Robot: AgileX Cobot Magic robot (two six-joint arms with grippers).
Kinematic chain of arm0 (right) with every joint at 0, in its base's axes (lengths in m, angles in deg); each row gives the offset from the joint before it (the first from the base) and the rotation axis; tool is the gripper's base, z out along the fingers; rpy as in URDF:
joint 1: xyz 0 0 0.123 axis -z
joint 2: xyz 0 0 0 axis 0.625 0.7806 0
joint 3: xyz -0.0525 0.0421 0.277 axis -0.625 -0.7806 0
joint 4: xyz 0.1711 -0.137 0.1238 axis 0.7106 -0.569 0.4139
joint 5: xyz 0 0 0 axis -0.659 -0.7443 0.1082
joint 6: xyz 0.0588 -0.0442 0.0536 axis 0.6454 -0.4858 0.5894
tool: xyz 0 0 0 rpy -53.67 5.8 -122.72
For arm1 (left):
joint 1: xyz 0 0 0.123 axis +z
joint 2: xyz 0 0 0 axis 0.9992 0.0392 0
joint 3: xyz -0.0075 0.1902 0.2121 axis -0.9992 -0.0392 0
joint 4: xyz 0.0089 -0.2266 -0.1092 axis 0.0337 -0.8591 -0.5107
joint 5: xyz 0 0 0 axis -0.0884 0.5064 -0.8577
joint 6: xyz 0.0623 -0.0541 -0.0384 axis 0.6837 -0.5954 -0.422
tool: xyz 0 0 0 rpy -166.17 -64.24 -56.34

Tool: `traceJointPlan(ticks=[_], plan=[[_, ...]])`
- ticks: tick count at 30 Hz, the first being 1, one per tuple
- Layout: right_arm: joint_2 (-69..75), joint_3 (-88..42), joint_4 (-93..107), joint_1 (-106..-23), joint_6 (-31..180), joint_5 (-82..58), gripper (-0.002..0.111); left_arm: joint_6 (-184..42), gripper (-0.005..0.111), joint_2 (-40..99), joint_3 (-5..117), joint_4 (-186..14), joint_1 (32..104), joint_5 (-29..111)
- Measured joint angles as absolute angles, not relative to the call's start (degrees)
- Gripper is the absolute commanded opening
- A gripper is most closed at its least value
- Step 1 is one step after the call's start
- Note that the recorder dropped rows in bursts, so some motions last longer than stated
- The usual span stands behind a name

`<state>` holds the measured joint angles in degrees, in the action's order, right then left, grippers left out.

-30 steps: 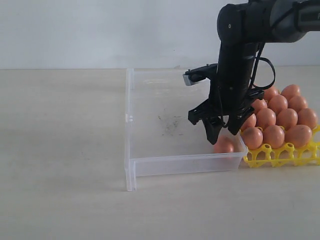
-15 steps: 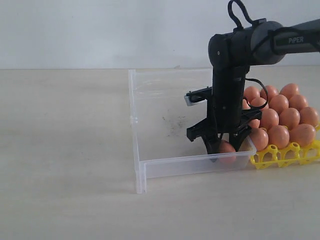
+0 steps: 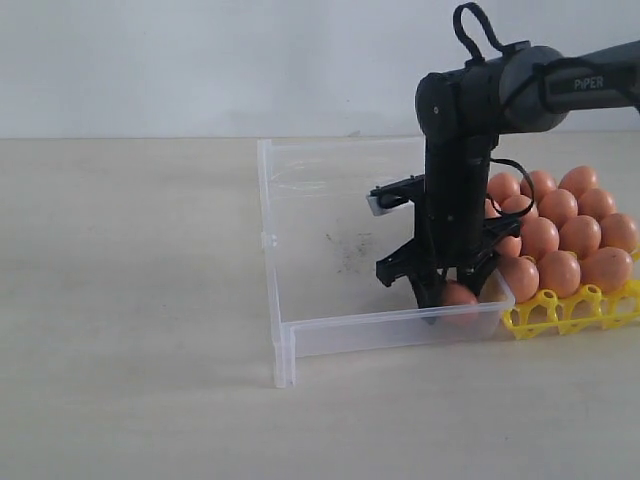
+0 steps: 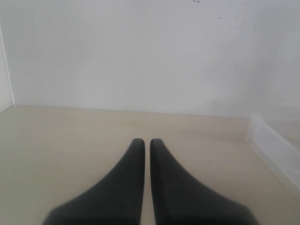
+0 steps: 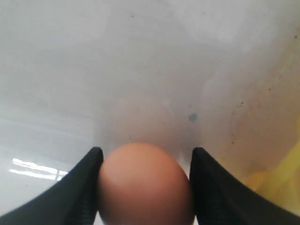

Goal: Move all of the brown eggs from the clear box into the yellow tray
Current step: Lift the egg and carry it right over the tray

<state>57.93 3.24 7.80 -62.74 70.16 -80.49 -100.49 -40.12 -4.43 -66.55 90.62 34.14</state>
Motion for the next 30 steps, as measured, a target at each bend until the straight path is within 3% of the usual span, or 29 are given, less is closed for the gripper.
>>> traceJointPlan(ticks=[4, 9, 21, 30], plan=[[56.7, 2.6, 7.8, -62.7, 67.9, -71.0, 0.000, -100.5, 0.004, -40.1, -4.4, -66.5, 90.6, 34.1], [50.1, -6.2, 9.1, -62.7, 67.7, -44.5, 0.000, -100.5, 0.004, -40.1, -4.4, -66.5, 90.6, 34.1], [37.1, -49.2, 10.6, -62.7, 78.8, 47.6, 0.000, -100.5, 0.004, -40.1, -4.4, -66.5, 90.6, 34.1], [23.5, -75.5, 30.6, -59.6, 82.8, 57.2, 0.000, -100.5, 0.004, -40.1, -4.4, -66.5, 90.6, 34.1]])
